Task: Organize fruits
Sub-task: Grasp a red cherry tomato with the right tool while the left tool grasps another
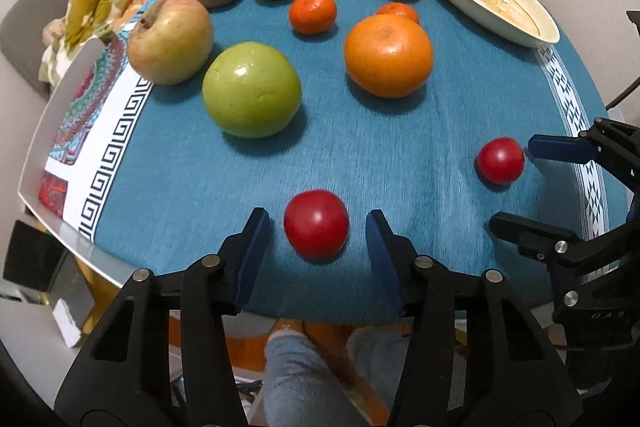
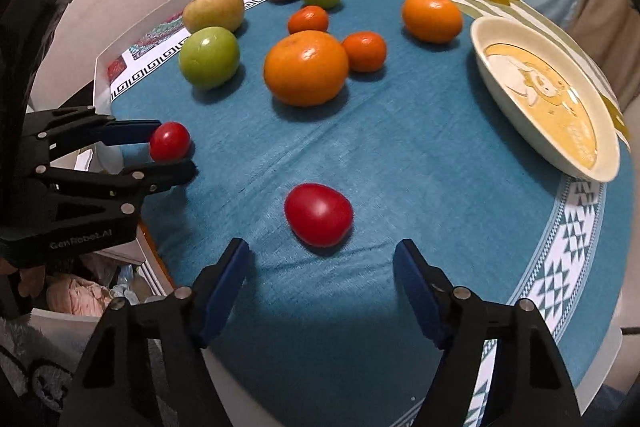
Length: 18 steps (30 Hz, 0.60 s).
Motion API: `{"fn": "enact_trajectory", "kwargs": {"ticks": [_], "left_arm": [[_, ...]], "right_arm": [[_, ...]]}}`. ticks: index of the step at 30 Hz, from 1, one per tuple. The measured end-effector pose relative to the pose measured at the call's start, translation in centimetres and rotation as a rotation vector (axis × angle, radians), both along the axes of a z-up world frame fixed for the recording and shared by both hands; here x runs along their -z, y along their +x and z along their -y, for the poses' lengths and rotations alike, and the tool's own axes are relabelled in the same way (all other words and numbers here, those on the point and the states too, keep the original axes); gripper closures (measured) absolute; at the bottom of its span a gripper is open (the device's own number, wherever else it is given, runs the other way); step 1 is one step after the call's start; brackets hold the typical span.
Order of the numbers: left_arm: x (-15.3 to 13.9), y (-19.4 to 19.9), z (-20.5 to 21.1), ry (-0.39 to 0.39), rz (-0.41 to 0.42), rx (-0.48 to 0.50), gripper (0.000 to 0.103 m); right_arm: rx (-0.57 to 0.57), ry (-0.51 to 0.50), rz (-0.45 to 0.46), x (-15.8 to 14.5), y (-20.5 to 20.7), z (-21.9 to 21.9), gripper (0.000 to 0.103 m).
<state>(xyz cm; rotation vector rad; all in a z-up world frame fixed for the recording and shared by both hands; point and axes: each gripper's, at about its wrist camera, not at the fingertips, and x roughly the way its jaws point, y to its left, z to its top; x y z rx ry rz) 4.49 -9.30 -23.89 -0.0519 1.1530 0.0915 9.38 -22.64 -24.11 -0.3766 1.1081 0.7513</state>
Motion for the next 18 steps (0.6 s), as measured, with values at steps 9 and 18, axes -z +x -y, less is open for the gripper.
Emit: {"fn": "enact_trajectory", "kwargs": {"ticks": [9,18], "left_arm": [[0.2,-0.3,-0.4,-0.009,0.01,-0.037,0.067],[0.0,-0.8,-0.8,0.016,0.015,-0.049,0.068]], "right_arm": [[-0.018,0.006,0.022,-0.1,0.5,-0.6,0.052],[-0.02,0.016,0.03,-0.2,0.2,-0.9,0.069]]}}
